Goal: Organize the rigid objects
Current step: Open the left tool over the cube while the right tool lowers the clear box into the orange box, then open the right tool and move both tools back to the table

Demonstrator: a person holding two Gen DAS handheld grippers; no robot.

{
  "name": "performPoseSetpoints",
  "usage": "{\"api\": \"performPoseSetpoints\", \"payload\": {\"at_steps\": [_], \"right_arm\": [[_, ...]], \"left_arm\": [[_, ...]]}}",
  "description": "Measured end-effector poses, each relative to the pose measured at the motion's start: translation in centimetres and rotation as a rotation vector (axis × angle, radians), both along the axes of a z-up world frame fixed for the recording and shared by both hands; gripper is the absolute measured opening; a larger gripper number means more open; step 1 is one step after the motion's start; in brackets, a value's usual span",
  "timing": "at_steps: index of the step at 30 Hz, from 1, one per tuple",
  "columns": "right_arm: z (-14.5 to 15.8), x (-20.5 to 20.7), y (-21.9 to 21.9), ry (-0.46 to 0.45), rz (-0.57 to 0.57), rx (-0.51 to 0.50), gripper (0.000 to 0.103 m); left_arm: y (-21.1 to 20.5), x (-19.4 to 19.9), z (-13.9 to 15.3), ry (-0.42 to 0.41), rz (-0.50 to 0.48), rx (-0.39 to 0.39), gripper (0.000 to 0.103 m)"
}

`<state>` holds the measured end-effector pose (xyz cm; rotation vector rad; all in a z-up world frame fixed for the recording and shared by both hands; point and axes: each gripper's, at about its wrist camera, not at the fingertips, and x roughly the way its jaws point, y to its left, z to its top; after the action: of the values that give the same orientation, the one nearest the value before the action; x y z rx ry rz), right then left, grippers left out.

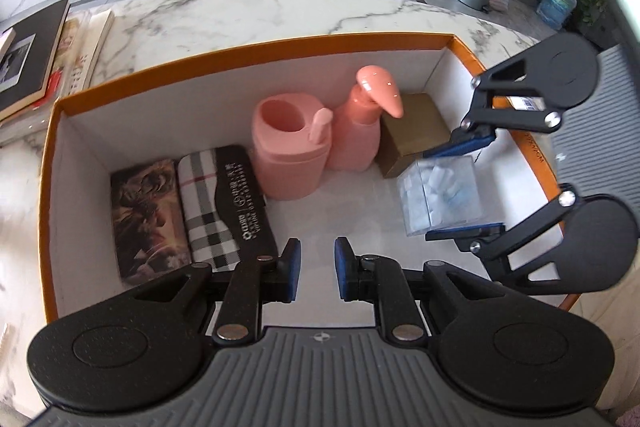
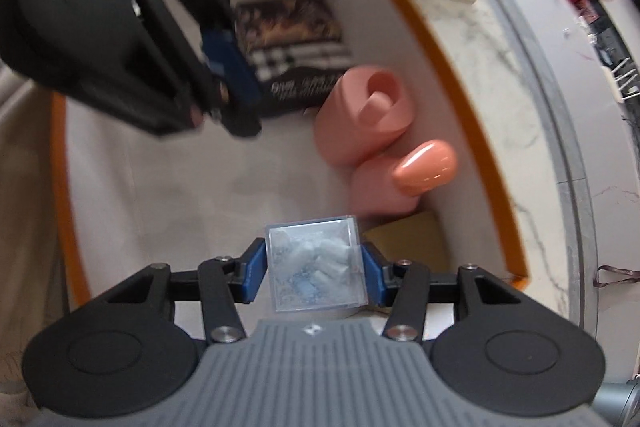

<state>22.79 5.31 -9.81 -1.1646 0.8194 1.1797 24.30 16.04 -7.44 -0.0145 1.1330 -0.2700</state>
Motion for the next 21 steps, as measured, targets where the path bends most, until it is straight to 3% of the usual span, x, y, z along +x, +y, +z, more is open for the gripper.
{"api": "performPoseSetpoints", "payload": {"at_steps": [5, 9, 21], "right_arm": [[-1.7, 0.6, 0.8, 0.013, 0.023, -0.087, 0.051], [-2.6, 0.6, 1.0, -0.028, 0.045, -0.135, 0.051], [-2.0, -0.3, 0.1, -0.121, 0.039, -0.141, 0.051]], "left_arm": [[0.5, -0.4, -0.1, -0.003, 0.007, -0.019, 0.021], [0.6, -0.6, -0.1, -0.004, 0.005, -0.025, 0.021], [0.2, -2.0, 0.9, -0.022, 0.0, -0.019, 0.026]]}}
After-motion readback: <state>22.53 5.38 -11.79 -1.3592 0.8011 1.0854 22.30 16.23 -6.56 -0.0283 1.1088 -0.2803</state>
